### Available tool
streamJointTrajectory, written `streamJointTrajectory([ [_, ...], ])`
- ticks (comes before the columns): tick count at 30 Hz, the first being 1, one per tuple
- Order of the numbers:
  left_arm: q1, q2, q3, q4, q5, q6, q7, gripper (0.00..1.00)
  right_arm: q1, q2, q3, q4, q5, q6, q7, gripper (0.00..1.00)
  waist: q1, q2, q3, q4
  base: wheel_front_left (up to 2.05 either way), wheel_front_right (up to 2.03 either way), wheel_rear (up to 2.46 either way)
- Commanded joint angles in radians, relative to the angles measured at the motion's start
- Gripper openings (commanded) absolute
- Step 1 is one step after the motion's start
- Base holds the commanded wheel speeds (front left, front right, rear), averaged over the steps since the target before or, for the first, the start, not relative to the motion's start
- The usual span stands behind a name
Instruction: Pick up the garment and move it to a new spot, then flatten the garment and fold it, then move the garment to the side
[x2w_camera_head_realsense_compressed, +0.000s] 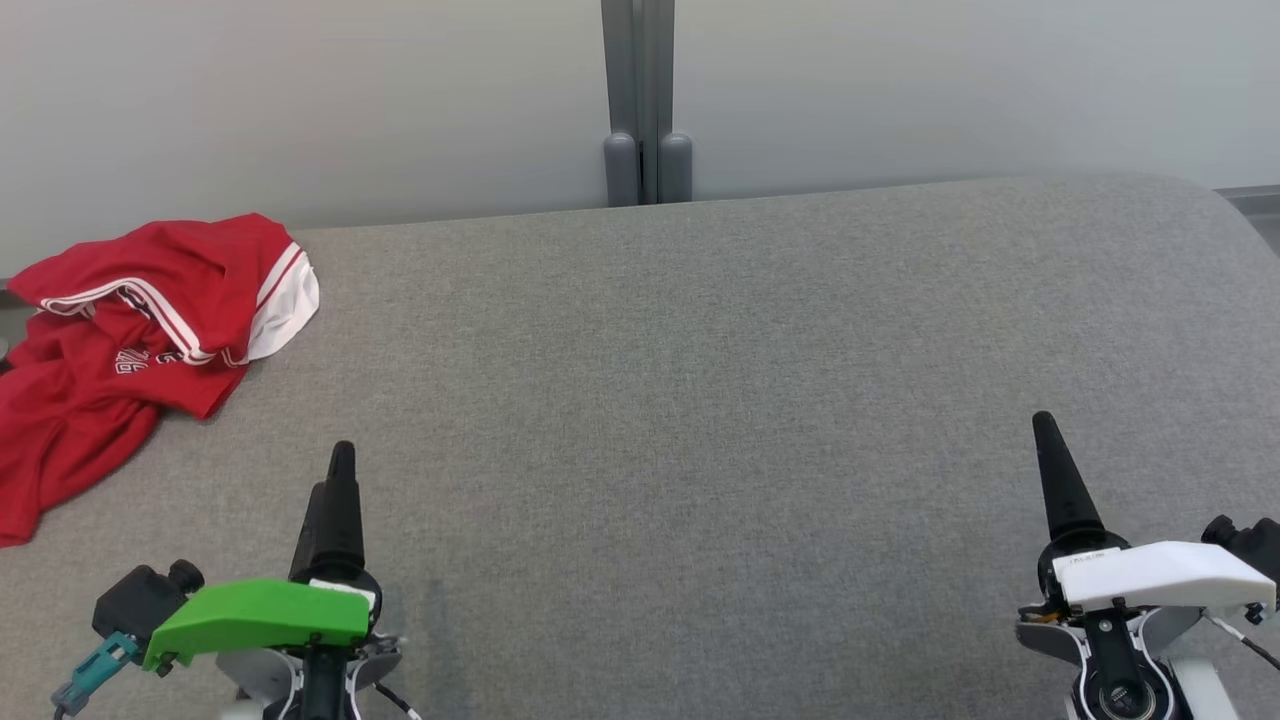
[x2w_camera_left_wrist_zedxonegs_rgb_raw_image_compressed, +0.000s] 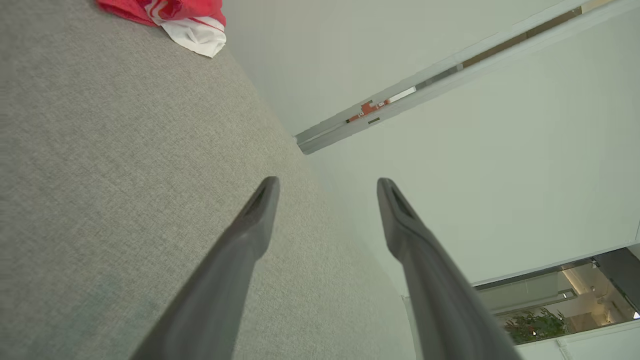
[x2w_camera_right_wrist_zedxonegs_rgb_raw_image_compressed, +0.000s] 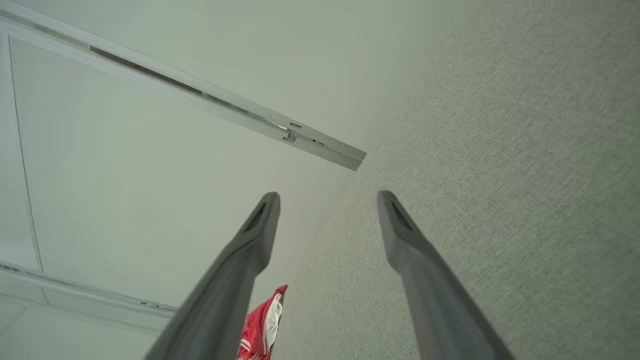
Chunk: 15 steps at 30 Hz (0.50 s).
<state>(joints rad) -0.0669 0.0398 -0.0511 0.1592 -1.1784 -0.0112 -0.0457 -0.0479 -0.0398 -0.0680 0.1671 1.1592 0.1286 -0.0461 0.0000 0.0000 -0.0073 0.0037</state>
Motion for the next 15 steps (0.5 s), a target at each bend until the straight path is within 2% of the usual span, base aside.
streamJointTrajectory([
  [1, -0.022, 0.007, -0.01, -0.018, 0.05, 0.007, -0.011, 1.0, -0.005, -0.006, 0.006, -0.027, -0.053, 0.002, -0.011, 1.0, 0.0, 0.0, 0.0, 0.0, 0.0, 0.0, 0.0],
  [7, -0.016, 0.007, -0.033, -0.012, 0.197, 0.023, -0.031, 1.0, 0.007, -0.007, 0.027, -0.045, -0.201, 0.002, -0.031, 1.0, 0.0, 0.0, 0.0, 0.002, 0.0, 0.0, 0.0],
  [15, 0.008, 0.008, -0.05, -0.004, 0.357, 0.034, -0.056, 1.0, 0.02, -0.007, 0.06, -0.037, -0.336, 0.003, -0.056, 1.0, 0.0, 0.0, -0.004, 0.002, 0.0, 0.0, 0.0],
])
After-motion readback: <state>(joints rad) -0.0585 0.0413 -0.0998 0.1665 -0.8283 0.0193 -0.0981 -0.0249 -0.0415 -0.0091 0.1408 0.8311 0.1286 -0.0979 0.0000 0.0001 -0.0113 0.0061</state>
